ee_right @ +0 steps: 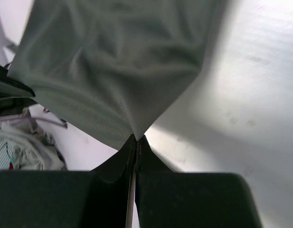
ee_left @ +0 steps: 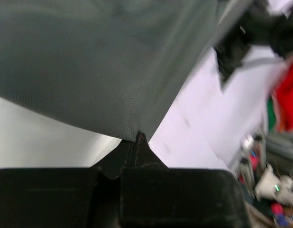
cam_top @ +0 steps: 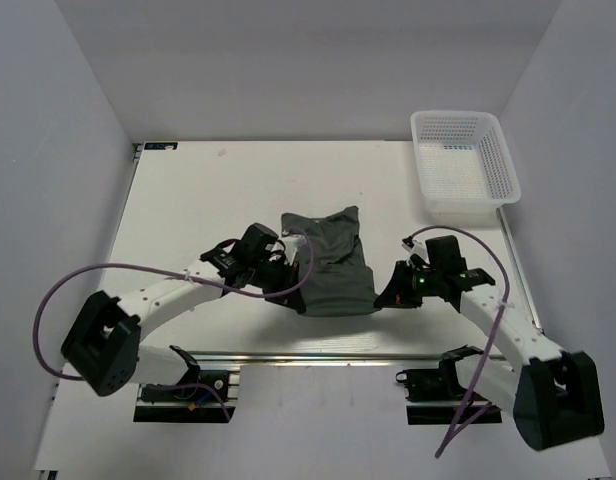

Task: Fold and stack the t-shirts
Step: Grab one side of the 2/3 rectangular tshirt with both arms, then fold the long partially folded tshirt into a neat square

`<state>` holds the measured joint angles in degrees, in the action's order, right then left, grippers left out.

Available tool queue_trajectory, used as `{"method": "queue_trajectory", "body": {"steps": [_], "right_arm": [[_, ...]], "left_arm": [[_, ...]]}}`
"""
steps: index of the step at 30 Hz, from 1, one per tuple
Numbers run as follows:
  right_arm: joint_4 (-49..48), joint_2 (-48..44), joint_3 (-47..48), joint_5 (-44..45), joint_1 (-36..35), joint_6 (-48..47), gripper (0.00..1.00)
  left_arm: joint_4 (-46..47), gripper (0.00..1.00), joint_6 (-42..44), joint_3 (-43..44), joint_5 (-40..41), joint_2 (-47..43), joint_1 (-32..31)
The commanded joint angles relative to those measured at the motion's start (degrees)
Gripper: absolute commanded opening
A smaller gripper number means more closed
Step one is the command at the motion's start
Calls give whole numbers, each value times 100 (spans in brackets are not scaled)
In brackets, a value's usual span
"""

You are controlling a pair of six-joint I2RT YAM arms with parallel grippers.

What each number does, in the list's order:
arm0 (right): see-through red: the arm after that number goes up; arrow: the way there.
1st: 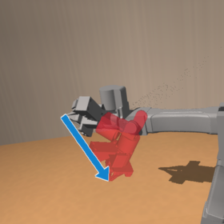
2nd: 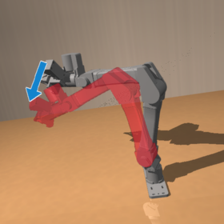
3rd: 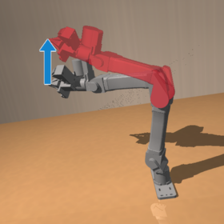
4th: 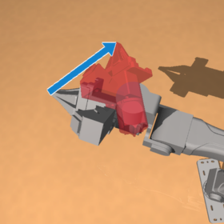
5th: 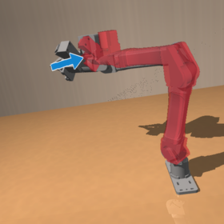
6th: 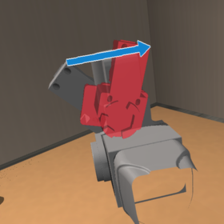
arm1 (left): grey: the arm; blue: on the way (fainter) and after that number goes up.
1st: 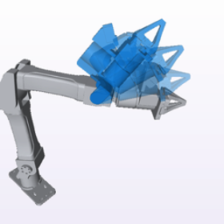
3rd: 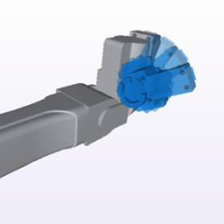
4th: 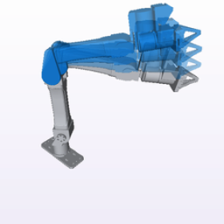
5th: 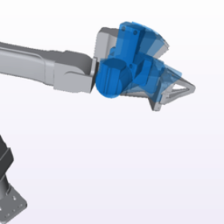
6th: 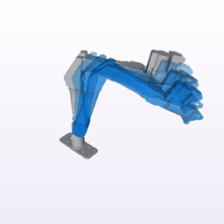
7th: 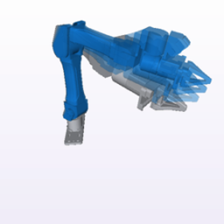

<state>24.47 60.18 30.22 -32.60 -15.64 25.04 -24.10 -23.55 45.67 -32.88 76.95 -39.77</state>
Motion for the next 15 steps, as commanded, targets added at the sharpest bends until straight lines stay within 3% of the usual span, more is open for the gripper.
{"method": "queue_trajectory", "body": {"steps": [1,6,12,15], "right_arm": [[918,-689,194,-457,-18,-218,0],[1359,-1078,712,-746,-10,-342,0],[341,-842,837,-1826,-9,36,0],[-363,-622,810,-2180,17,326,0]], "left_arm": [[-928,0,-53,125,-544,-601,-127],[-1378,0,-53,442,-675,-901,-180],[-1378,0,-263,680,-228,-1217,-180],[-1597,0,-501,741,621,-1366,-180]]}}
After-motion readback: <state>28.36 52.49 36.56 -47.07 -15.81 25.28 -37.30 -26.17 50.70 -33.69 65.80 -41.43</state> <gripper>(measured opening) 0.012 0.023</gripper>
